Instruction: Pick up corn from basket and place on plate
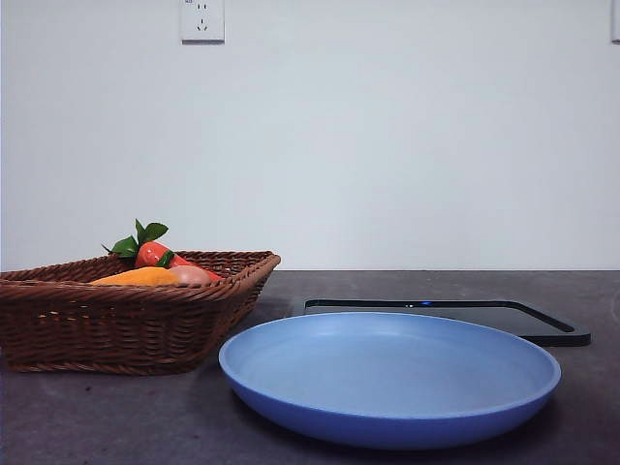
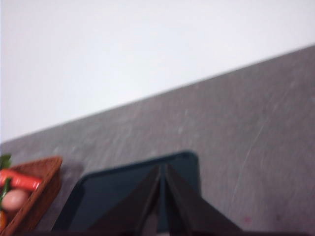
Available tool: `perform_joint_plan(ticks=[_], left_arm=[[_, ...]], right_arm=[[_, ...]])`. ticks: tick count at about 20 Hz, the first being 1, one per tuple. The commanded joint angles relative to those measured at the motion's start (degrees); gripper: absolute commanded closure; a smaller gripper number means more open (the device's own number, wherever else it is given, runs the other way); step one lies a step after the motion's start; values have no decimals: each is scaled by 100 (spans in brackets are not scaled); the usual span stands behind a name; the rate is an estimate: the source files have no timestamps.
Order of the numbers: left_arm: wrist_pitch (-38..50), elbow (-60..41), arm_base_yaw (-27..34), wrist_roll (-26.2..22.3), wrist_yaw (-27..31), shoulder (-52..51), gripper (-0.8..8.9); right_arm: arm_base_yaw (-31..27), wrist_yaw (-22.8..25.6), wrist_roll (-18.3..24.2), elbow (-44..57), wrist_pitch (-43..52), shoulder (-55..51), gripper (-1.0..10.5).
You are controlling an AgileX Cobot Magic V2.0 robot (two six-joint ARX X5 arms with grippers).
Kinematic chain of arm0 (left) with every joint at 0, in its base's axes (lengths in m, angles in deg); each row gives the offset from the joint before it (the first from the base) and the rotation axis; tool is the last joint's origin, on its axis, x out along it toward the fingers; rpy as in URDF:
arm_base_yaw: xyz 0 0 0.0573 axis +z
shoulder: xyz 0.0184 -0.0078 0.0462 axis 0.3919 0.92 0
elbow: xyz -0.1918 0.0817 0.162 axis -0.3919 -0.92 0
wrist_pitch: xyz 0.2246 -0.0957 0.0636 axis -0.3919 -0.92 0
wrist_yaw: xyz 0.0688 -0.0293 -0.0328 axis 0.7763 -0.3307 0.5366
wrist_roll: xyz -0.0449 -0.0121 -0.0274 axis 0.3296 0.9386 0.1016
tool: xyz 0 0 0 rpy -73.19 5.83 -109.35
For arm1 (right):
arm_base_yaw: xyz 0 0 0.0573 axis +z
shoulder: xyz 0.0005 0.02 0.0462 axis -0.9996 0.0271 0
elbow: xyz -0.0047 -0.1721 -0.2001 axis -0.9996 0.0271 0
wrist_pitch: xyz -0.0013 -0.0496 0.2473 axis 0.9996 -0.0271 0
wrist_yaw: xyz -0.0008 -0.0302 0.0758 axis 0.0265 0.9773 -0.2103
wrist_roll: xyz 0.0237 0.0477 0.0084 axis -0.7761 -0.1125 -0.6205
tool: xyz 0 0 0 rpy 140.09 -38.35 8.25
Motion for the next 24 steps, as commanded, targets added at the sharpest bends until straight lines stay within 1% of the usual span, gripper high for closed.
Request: perform_joint_plan(ticks=[1, 4, 8, 10, 13, 15, 17, 21, 22, 23, 24], left_arm=[[-212, 417, 9, -219, -260, 302, 806], [-632, 872, 9, -560, -544, 748, 806], [-1257, 1421, 9, -1152, -782, 1364, 806], [-1561, 1657, 2, -1484, -940, 1668, 807], [-1952, 1928, -7, -1840, -1161, 2055, 807], [-2186, 2070, -7, -2037, -1351, 2277, 807], [-2317, 2146, -20, -2140, -1475, 2457, 807], [-2358, 2173, -120, -2173, -1486, 2732, 800], [-2354, 2173, -125, -2151, -1488, 2750, 760], [-2341, 2173, -125, -2124, -1486, 2754, 677], [-2321, 2173, -125, -2124, -1486, 2754, 566]], right_arm=[[4, -223, 245, -393, -315, 315, 945], [26, -533, 621, -852, -776, 820, 945], [96, -984, 1266, -1486, -1436, 1582, 945], [149, -1121, 1565, -1784, -1770, 1963, 945], [267, -1285, 1976, -2177, -2271, 2494, 945], [369, -1377, 2179, -2396, -2583, 2815, 945], [479, -1386, 2288, -2549, -2811, 3056, 945], [710, -1384, 2330, -2636, -2920, 3560, 944], [715, -1384, 2319, -2636, -2914, 3633, 915], [715, -1384, 2308, -2636, -2907, 3683, 842], [715, -1377, 2304, -2636, -2900, 3716, 743]])
